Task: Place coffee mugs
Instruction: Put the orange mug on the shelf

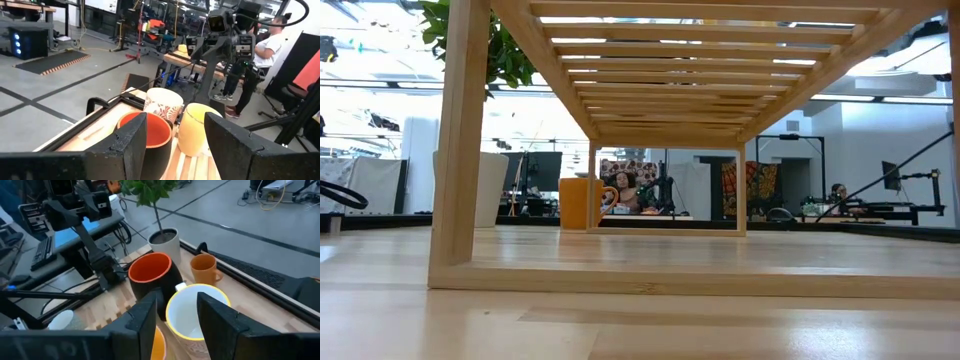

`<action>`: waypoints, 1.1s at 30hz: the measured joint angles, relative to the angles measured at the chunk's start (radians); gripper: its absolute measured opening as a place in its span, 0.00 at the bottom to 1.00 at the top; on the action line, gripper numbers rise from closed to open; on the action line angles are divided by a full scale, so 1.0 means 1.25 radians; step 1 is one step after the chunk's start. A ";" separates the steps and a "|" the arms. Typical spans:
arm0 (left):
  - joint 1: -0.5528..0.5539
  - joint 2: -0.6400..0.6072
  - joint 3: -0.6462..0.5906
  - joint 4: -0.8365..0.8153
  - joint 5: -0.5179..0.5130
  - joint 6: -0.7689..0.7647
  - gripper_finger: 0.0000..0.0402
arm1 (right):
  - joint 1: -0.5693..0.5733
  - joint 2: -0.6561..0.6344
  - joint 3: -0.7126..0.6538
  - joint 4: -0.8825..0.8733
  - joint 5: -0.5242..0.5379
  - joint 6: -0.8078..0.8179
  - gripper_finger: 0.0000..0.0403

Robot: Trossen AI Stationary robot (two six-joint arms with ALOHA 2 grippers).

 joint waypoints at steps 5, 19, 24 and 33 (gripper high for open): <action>0.000 0.000 0.000 -0.014 0.000 0.000 0.45 | -0.003 -0.002 -0.004 0.009 -0.002 -0.001 0.41; 0.280 0.197 0.152 -0.421 0.007 -0.222 0.45 | -0.003 0.030 -0.003 0.022 -0.006 0.024 0.41; 0.456 0.325 0.158 -0.468 0.118 -0.251 0.45 | -0.003 0.049 -0.004 0.012 -0.006 0.026 0.41; 0.504 0.544 0.091 -0.346 0.089 -0.468 0.45 | -0.003 0.077 -0.004 0.006 -0.005 0.039 0.41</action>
